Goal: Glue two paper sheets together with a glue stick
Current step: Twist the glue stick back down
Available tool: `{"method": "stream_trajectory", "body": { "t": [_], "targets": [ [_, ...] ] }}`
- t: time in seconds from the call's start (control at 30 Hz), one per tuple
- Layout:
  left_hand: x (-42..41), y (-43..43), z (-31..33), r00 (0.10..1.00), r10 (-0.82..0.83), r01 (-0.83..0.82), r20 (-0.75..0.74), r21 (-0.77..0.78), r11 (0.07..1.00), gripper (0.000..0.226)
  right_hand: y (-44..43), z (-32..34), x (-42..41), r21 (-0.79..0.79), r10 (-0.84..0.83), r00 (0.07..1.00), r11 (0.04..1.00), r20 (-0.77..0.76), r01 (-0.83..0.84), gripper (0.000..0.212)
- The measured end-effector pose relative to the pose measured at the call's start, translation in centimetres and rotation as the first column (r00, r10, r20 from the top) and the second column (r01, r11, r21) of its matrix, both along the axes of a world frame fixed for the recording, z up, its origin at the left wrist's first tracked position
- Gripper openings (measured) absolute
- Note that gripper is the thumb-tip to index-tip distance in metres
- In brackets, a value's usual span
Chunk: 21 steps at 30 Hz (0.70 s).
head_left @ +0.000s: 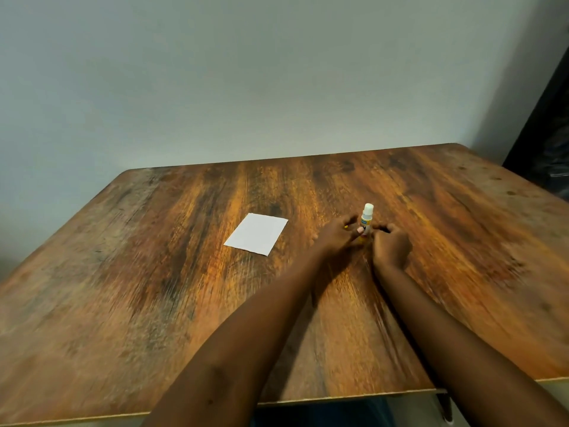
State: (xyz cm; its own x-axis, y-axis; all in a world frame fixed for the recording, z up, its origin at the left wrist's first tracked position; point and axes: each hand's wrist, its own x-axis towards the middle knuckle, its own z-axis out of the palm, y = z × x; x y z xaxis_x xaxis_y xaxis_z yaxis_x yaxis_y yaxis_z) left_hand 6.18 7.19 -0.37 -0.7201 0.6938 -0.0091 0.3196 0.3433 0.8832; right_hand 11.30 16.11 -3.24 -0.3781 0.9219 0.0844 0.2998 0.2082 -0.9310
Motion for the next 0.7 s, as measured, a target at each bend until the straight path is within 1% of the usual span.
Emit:
{"method": "stream_trajectory", "body": {
  "t": [0.13, 0.2, 0.23, 0.3, 0.33, 0.37, 0.4, 0.47, 0.5, 0.57, 0.63, 0.7],
  "targets": [
    [0.0, 1.1, -0.8, 0.999, 0.024, -0.03, 0.045, 0.136, 0.99, 0.037, 0.5, -0.1, -0.5, -0.03, 0.074, 0.997, 0.997, 0.03, -0.073, 0.024],
    [-0.5, 1.5, -1.1, 0.994, 0.077, -0.091, 0.076, 0.191, 0.977, 0.033, 0.6, -0.1, -0.7, -0.053, 0.128, 0.992, 0.991, 0.025, -0.126, 0.025],
    [-0.6, 1.5, -1.1, 0.985, 0.103, -0.133, 0.137, 0.227, 0.965, 0.031, 0.6, -0.1, -0.8, -0.072, 0.166, 0.986, 0.984, 0.006, -0.166, 0.024],
    [-0.8, 1.3, -0.9, 0.933, 0.13, -0.237, 0.335, 0.301, 0.924, 0.028, 0.5, 0.0, -1.0, -0.147, 0.261, 0.96, 0.95, -0.098, -0.274, 0.023],
    [-0.9, 1.0, -0.8, 0.895, 0.125, -0.286, 0.428, 0.336, 0.897, 0.027, 0.4, 0.2, -1.1, -0.212, 0.306, 0.933, 0.915, -0.191, -0.343, 0.022],
    [-1.2, 0.7, -0.7, 0.858, 0.107, -0.323, 0.503, 0.365, 0.873, 0.025, 0.2, 0.5, -1.2, -0.29, 0.338, 0.893, 0.859, -0.297, -0.421, 0.02],
    [-1.5, 0.4, -0.6, 0.824, 0.077, -0.346, 0.561, 0.392, 0.852, 0.023, -0.2, 0.9, -1.4, -0.373, 0.351, 0.846, 0.781, -0.402, -0.501, 0.019],
    [-2.2, -0.5, -0.3, 0.793, 0.026, -0.356, 0.609, 0.428, 0.831, 0.021, -1.2, 1.7, -1.7, -0.512, 0.312, 0.774, 0.605, -0.552, -0.609, 0.02],
    [-2.6, -1.1, 0.0, 0.789, 0.016, -0.359, 0.614, 0.44, 0.823, 0.021, -1.7, 2.0, -2.0, -0.558, 0.273, 0.754, 0.534, -0.597, -0.635, 0.021],
    [-3.3, -2.1, 0.4, 0.776, 0.005, -0.379, 0.63, 0.461, 0.803, 0.025, -2.5, 2.4, -2.8, -0.609, 0.203, 0.726, 0.423, -0.657, -0.671, 0.02],
    [-3.9, -3.1, 0.8, 0.756, -0.006, -0.413, 0.655, 0.483, 0.772, 0.026, -3.4, 2.7, -3.5, -0.627, 0.167, 0.707, 0.353, -0.687, -0.694, 0.02],
    [-4.6, -4.2, 0.9, 0.749, 0.013, -0.436, 0.663, 0.478, 0.763, 0.02, -4.0, 2.9, -4.2, -0.626, 0.154, 0.687, 0.309, -0.71, -0.716, 0.022]
  ]
}}
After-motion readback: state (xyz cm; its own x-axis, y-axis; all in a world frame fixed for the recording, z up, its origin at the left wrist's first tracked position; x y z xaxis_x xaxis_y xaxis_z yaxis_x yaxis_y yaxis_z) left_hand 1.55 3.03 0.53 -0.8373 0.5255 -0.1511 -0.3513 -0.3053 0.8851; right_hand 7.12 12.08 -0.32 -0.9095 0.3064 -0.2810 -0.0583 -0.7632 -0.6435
